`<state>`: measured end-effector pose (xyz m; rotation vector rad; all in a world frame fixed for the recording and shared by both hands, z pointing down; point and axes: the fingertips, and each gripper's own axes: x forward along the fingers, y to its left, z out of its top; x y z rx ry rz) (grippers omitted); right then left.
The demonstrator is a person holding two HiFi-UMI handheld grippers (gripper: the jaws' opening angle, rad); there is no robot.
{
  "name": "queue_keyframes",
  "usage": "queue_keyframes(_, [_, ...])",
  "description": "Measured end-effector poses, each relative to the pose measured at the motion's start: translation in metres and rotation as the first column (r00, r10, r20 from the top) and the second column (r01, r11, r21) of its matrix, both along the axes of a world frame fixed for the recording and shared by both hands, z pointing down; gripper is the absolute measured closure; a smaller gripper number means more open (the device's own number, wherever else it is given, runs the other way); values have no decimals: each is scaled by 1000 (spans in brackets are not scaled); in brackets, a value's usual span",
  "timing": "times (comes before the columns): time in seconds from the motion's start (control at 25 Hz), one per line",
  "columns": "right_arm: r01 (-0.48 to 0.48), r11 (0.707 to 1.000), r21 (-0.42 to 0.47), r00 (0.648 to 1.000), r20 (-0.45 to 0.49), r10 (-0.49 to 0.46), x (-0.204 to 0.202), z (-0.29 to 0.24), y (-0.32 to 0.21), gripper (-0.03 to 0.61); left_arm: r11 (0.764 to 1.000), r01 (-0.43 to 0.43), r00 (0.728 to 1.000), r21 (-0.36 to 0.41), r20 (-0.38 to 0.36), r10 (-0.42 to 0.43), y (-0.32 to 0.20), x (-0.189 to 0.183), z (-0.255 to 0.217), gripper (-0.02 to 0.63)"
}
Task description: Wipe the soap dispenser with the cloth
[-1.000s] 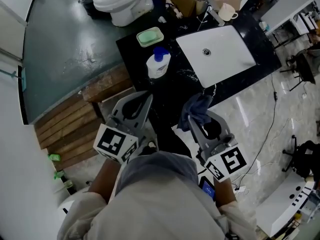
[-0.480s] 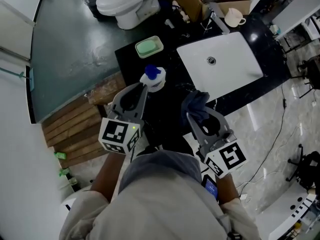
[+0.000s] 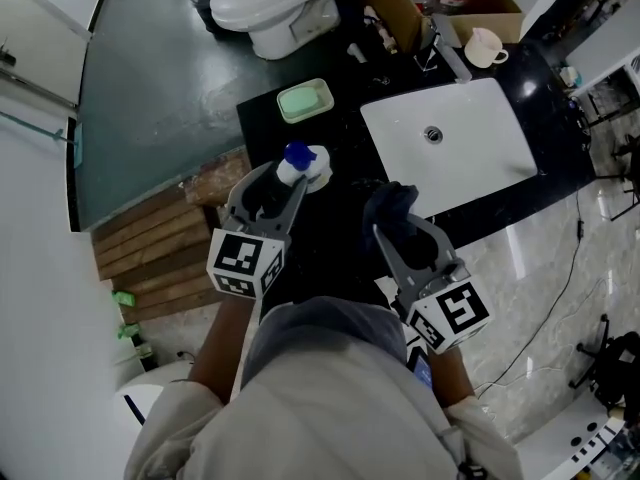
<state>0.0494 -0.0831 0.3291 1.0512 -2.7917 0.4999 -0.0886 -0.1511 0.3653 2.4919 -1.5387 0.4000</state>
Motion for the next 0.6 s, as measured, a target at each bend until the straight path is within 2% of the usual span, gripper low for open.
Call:
queue_keyframes(0.12, [21,1000,1,1000,4,-21,-4,3,-3,503,1000,-8,999,6,38,8,-7,0,4,427])
queue_keyframes(0.36, [52,999,13,999,-10,-51,-11,1,-6,503,997,-79,993,4,84,78,-23,12,9,422])
queue_keyframes(0.6, [81,997,13,996,-43,-80,-19,5,-11,503,988,-151,985,27,91,148,-38,20,8,425])
